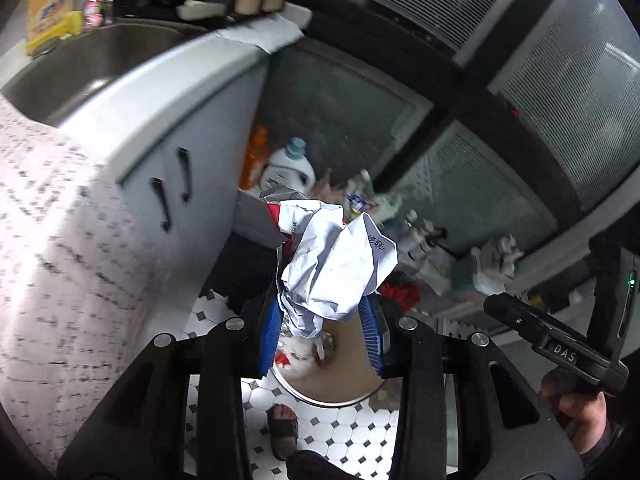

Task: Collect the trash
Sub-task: 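Carry both items over the bin while the right tool drops the white piece, then open the left tool to drop the crumpled paper into the bin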

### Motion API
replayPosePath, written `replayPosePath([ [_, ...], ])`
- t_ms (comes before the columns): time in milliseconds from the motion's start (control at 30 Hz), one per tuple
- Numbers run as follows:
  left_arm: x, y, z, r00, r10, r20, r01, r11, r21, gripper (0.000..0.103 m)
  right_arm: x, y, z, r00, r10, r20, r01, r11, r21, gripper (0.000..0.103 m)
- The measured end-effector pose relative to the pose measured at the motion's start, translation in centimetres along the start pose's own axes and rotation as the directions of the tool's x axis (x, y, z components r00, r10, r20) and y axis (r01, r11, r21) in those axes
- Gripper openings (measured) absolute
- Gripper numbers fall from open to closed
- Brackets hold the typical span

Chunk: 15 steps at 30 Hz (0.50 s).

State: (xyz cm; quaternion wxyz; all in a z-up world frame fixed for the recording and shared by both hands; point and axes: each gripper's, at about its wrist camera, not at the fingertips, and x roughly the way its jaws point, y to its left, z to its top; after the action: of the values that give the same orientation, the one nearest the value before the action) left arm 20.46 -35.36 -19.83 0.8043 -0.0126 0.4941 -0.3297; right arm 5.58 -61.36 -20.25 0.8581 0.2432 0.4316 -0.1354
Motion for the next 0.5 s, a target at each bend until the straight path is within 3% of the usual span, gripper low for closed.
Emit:
replayPosePath([
  [267, 4.3, -3.8, -1.2, 0.994, -0.044, -0.099, 0.050, 0.997, 0.063, 0.037, -0.9, -3.6, -0.8, 0.999, -0.035, 0.003, 0.035, 0.998, 0.057, 0.056],
  [300, 4.8, -4.3, -1.3, 0.992, -0.054, -0.117, 0.063, 0.996, 0.066, 0.040, -0.9, -3.9, -1.0, 0.999, -0.039, 0.003, 0.038, 0.997, 0.062, 0.056],
  [433, 5.8, -5.5, -1.3, 0.984, -0.098, -0.150, 0.108, 0.992, 0.060, 0.073, -1.0, -4.6, -1.2, 0.999, -0.043, -0.001, 0.043, 0.997, 0.072, 0.056],
  [500, 5.7, -5.7, -1.3, 0.984, -0.106, -0.145, 0.116, 0.992, 0.059, 0.080, -0.9, -4.8, -1.3, 0.999, -0.042, -0.004, 0.043, 0.996, 0.076, 0.056],
])
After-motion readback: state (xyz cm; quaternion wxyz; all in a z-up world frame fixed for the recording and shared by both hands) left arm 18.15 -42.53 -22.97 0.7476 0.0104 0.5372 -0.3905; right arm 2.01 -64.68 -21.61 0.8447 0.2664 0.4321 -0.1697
